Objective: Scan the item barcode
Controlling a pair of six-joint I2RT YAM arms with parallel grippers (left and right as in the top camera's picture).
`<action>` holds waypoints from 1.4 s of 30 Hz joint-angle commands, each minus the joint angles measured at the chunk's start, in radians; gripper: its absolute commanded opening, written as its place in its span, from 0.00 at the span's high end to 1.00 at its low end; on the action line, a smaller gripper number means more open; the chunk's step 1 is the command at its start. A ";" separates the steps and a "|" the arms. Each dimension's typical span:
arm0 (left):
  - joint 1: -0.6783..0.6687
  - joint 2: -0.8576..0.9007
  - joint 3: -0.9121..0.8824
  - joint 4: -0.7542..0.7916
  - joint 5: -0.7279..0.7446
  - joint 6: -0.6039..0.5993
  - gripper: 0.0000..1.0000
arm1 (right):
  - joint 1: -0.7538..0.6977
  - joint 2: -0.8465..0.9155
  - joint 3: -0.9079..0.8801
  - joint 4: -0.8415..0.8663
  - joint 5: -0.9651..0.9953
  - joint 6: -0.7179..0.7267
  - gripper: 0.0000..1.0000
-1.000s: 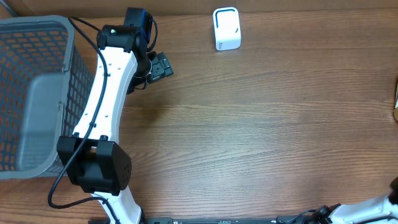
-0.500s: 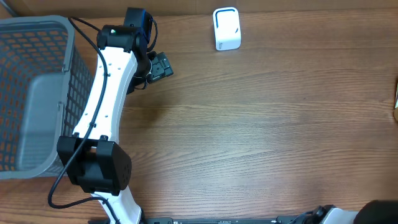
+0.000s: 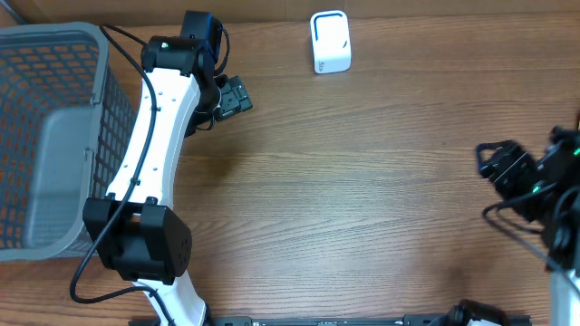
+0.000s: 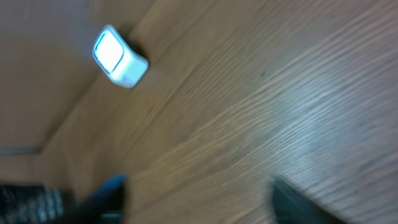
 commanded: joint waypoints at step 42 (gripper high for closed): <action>0.003 -0.001 -0.005 0.001 -0.003 0.006 0.00 | 0.240 -0.188 -0.358 0.282 0.076 -0.106 0.00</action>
